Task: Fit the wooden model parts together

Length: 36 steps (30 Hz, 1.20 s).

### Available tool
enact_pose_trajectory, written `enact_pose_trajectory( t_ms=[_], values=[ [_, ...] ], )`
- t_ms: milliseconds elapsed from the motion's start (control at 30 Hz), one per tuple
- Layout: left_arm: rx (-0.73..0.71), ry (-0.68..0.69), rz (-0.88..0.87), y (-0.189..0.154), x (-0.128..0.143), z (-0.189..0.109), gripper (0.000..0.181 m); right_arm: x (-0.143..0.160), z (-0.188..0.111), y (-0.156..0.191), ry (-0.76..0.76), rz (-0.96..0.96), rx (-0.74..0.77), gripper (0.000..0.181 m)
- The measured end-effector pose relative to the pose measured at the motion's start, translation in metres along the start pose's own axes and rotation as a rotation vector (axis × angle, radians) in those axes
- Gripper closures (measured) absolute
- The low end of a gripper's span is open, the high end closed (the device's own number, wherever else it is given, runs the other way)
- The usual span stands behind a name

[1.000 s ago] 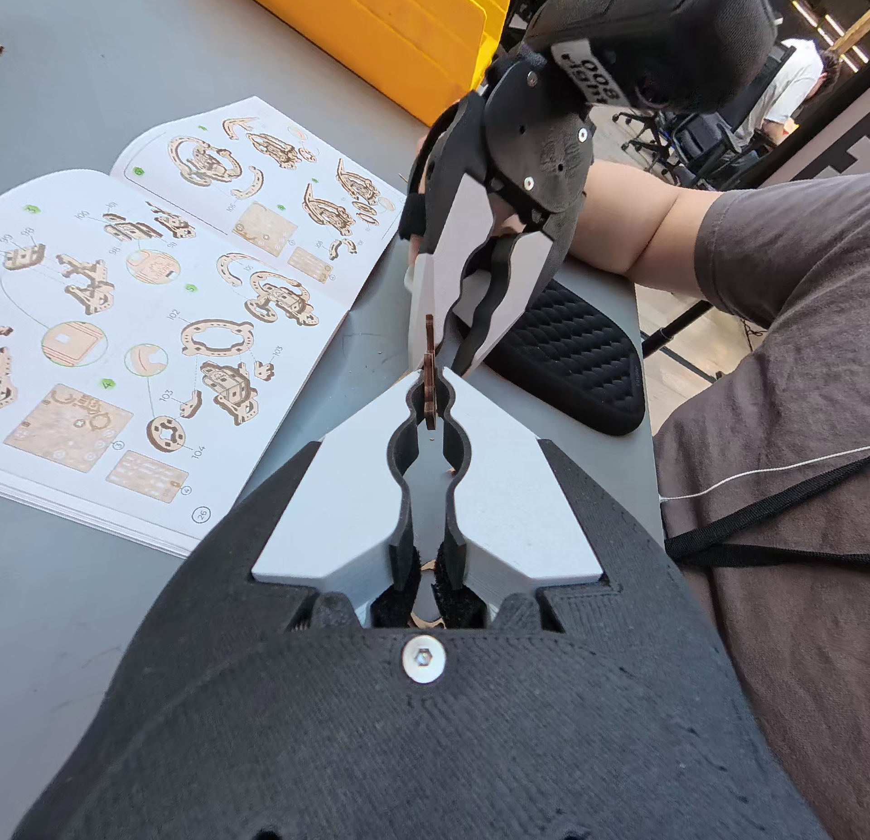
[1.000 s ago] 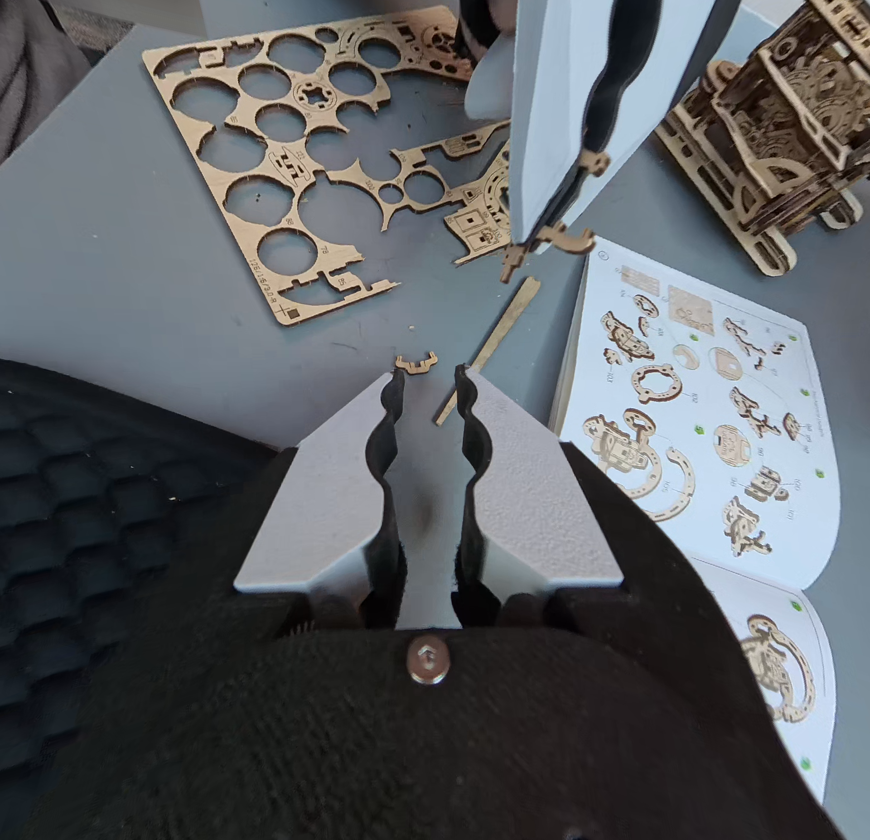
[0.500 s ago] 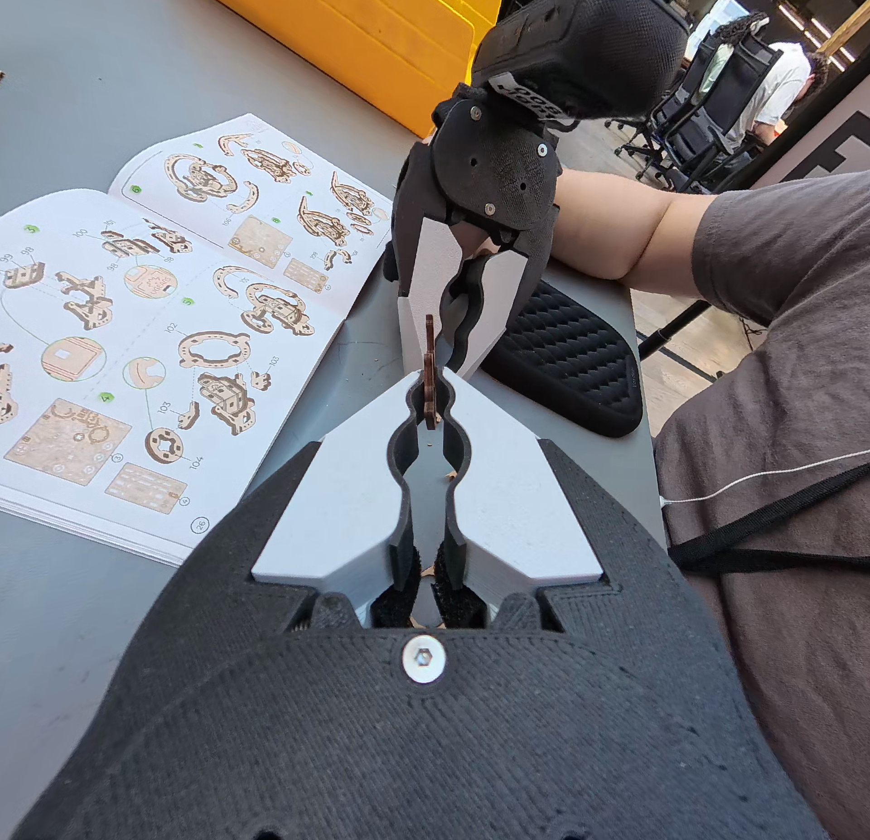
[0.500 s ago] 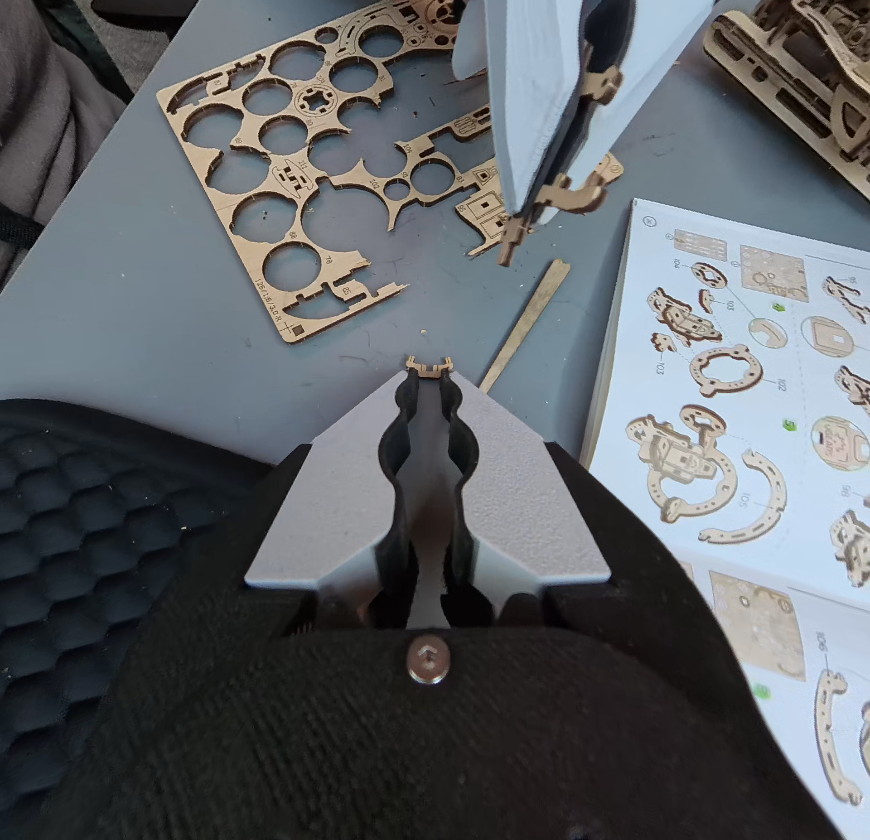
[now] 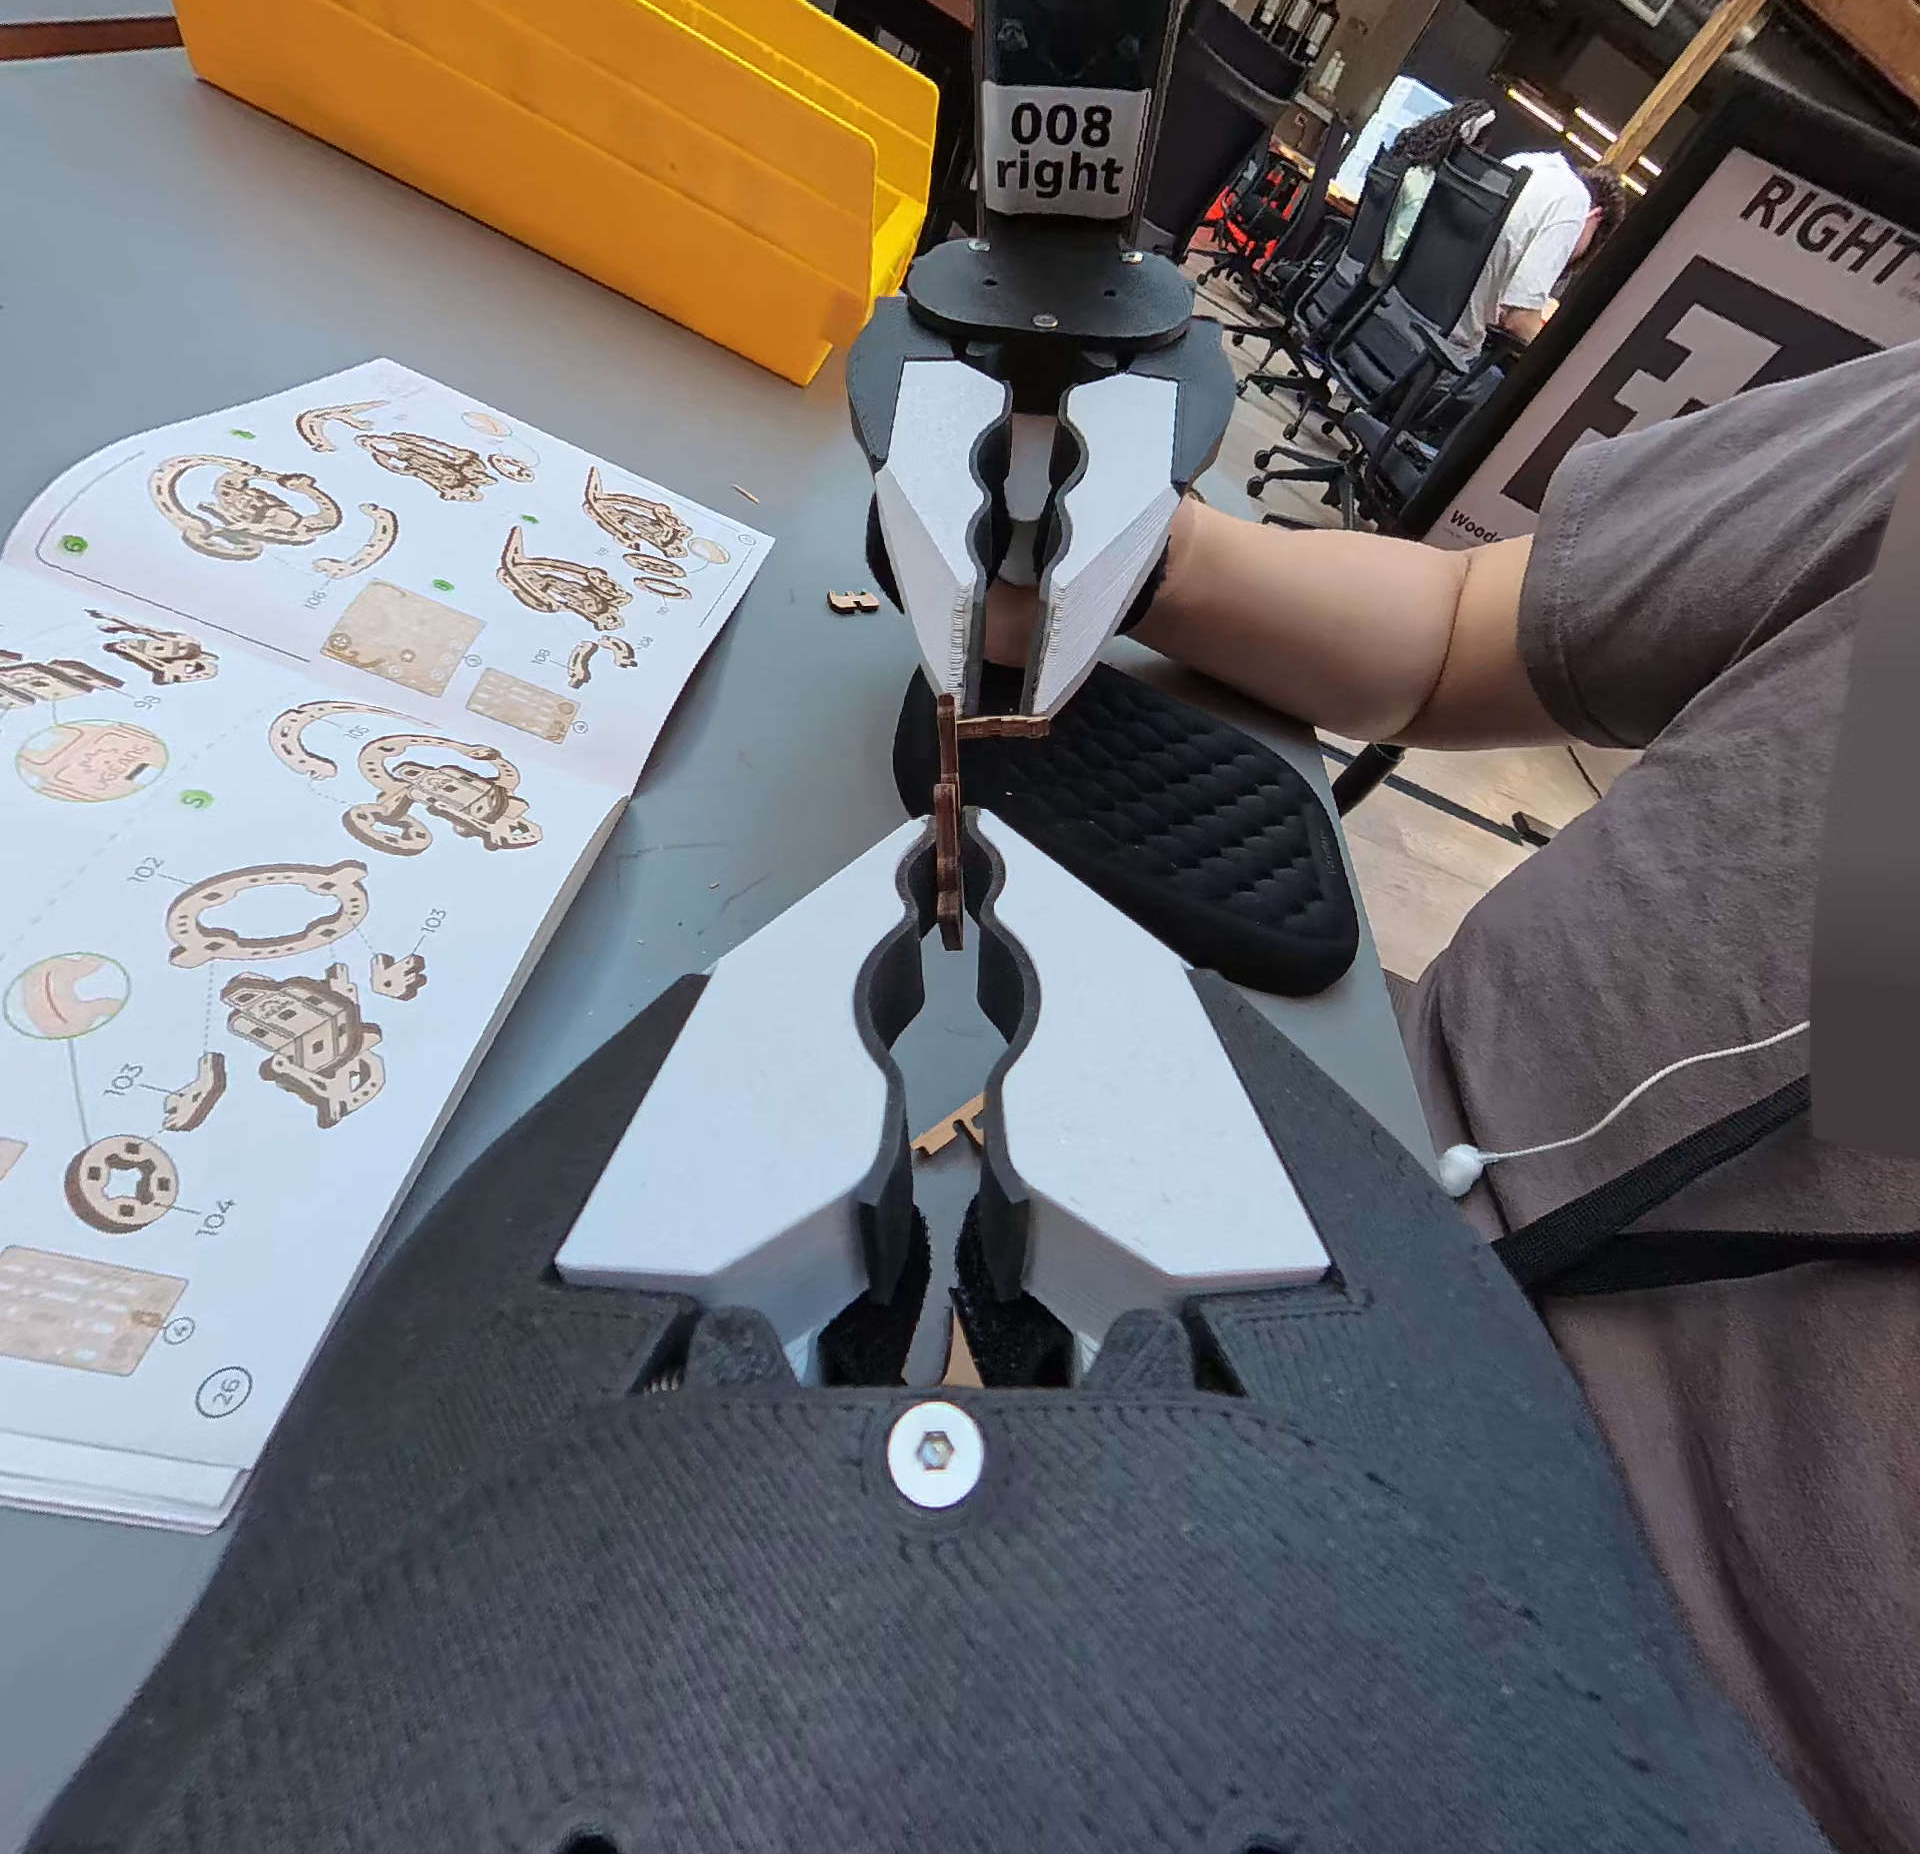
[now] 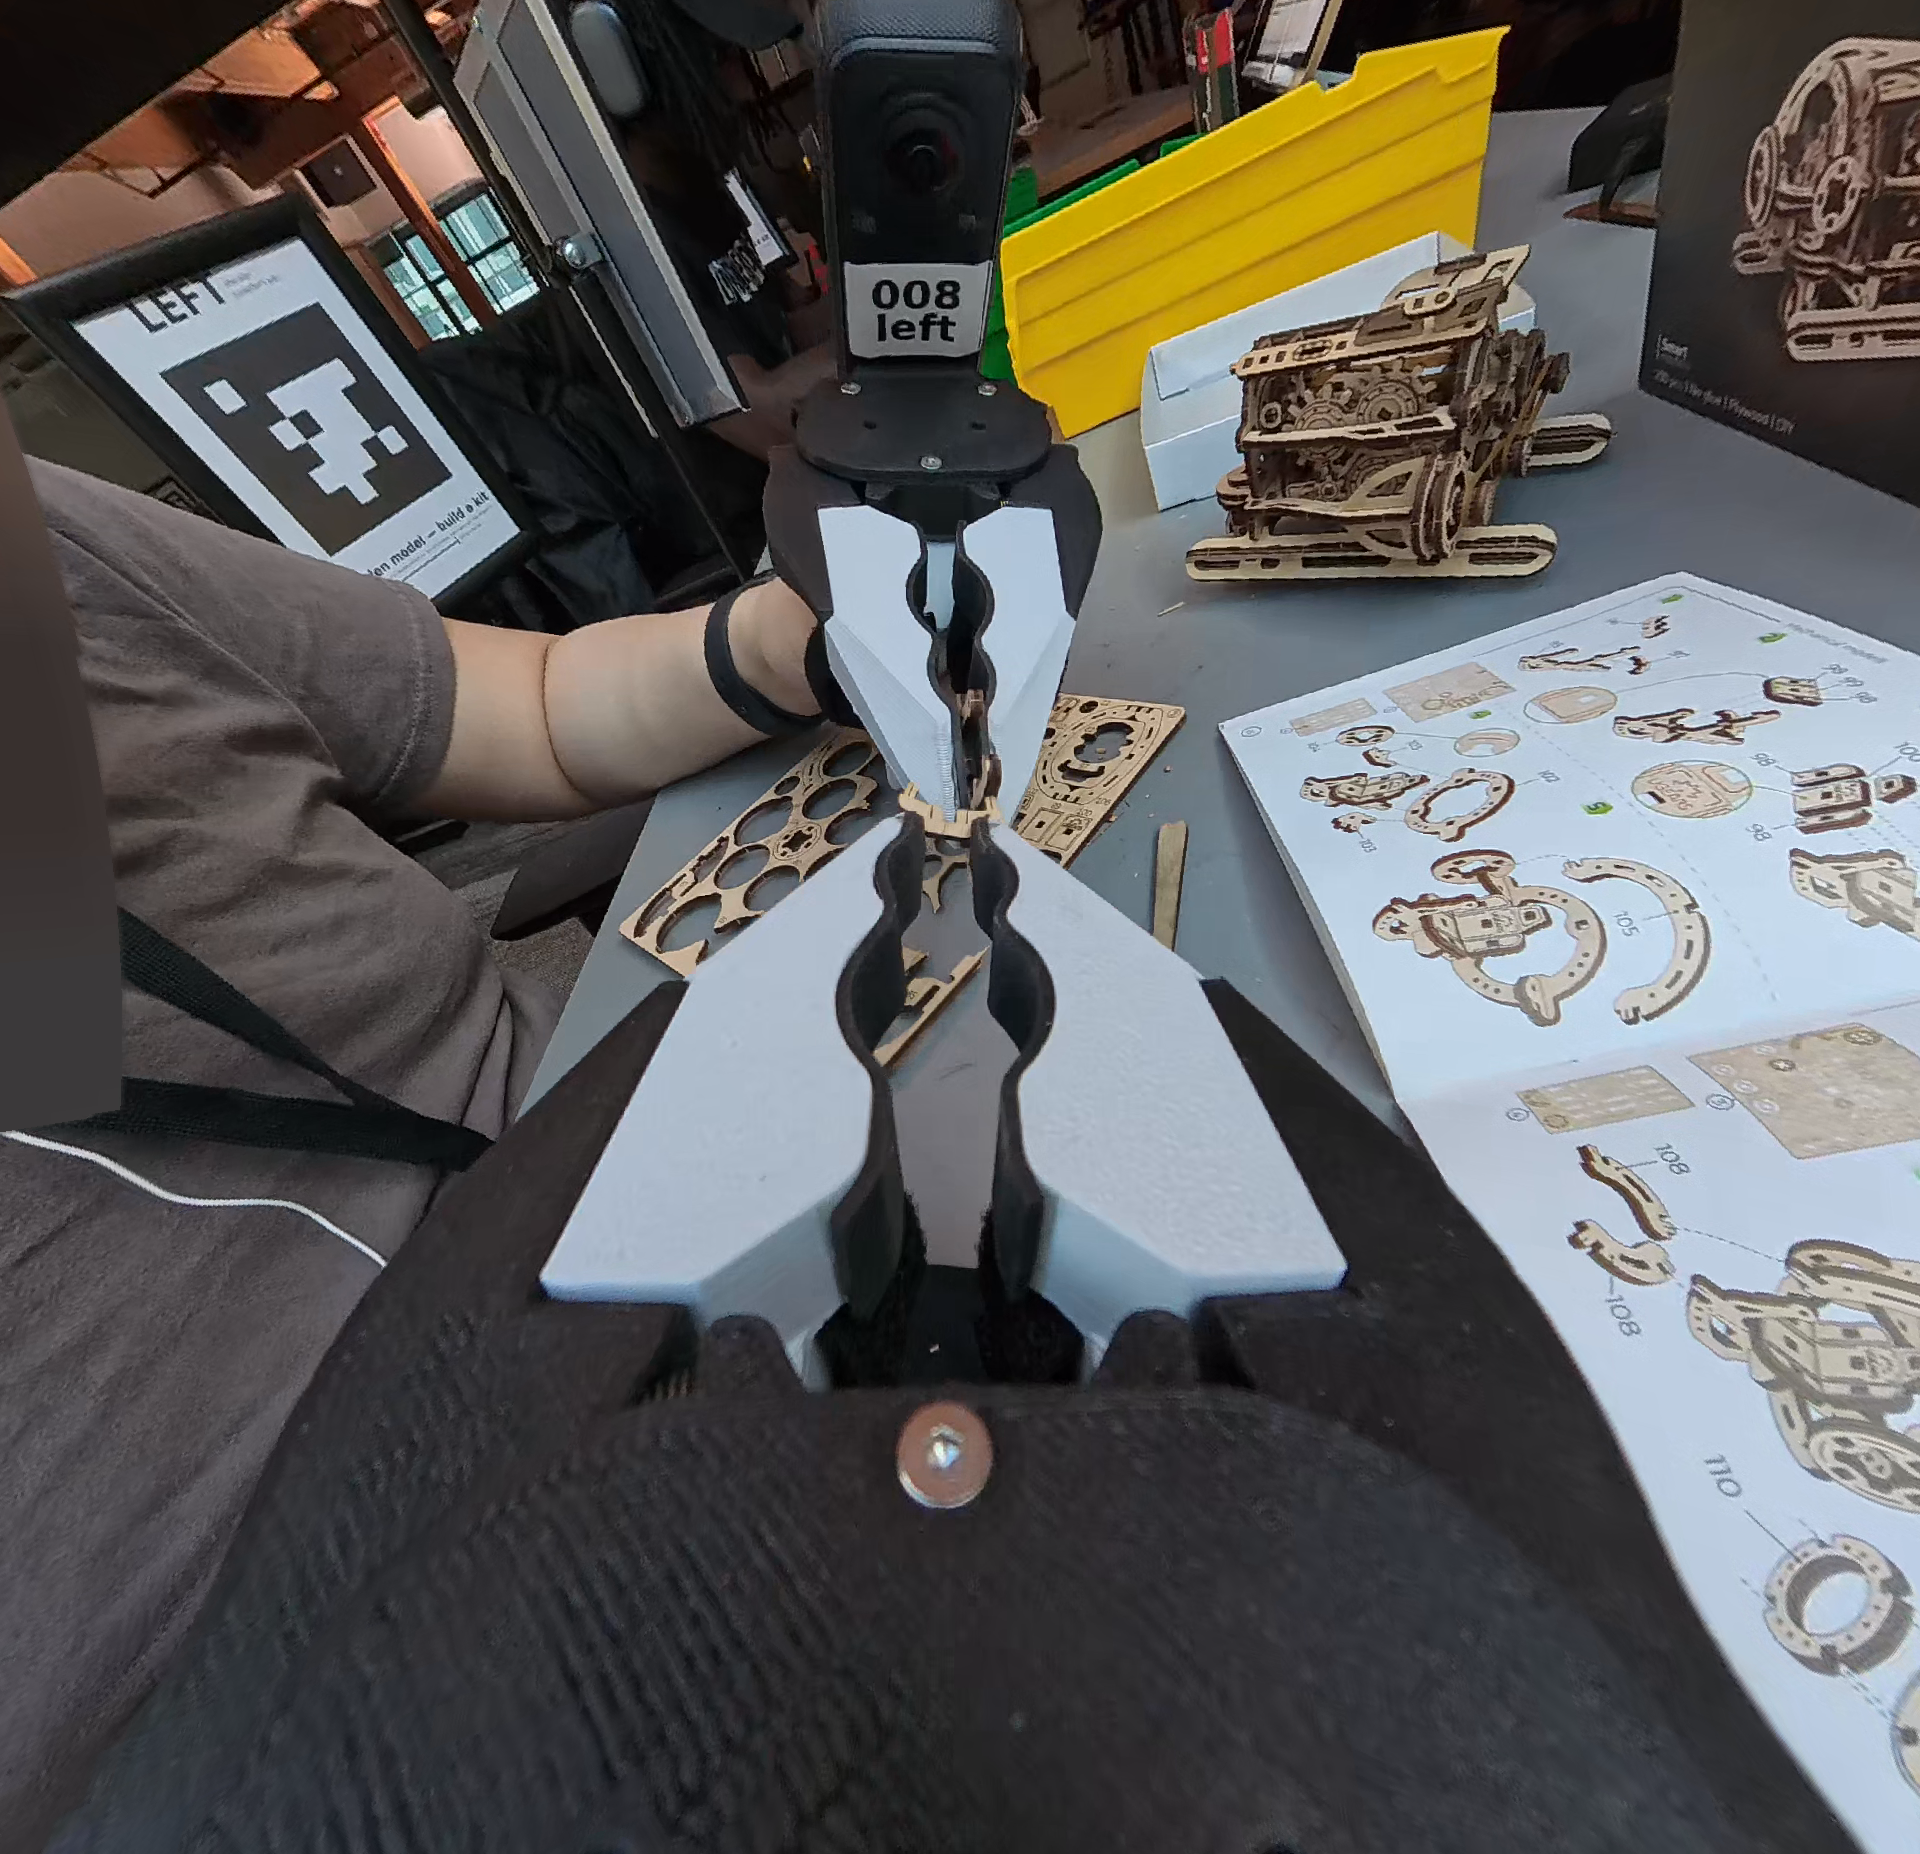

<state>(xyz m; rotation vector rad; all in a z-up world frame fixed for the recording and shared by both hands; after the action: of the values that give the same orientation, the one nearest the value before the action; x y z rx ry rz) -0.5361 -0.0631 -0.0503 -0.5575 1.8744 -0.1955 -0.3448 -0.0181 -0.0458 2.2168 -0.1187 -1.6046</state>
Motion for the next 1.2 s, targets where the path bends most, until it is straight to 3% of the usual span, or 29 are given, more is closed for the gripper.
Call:
enact_pose_trajectory(
  t_ms=[367,767,1200],
  values=[
    [-0.007,-0.029,0.093,-0.012,-0.004,0.002,0.181,0.0,0.002,0.003,-0.007,-0.018,-0.006,0.174],
    [0.026,-0.032,0.081,-0.013,-0.005,0.0,0.181,-0.001,0.004,0.008,-0.031,-0.053,-0.007,0.174],
    [-0.081,-0.018,0.135,-0.014,-0.006,-0.002,0.181,-0.002,0.007,0.012,-0.044,-0.12,0.116,0.175]
  ],
)
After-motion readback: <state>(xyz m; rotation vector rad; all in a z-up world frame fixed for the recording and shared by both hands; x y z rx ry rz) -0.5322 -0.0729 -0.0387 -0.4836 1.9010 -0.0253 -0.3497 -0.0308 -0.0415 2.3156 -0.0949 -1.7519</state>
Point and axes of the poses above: each gripper's, where its closed fingertips meet, z out along the fingers, x out of its underside, y = z × x across the jaws, the point moved 10 cm from there along -z, back along the fingers, and after that the axes turned 6 degrees about y, right-handed, at the moved point
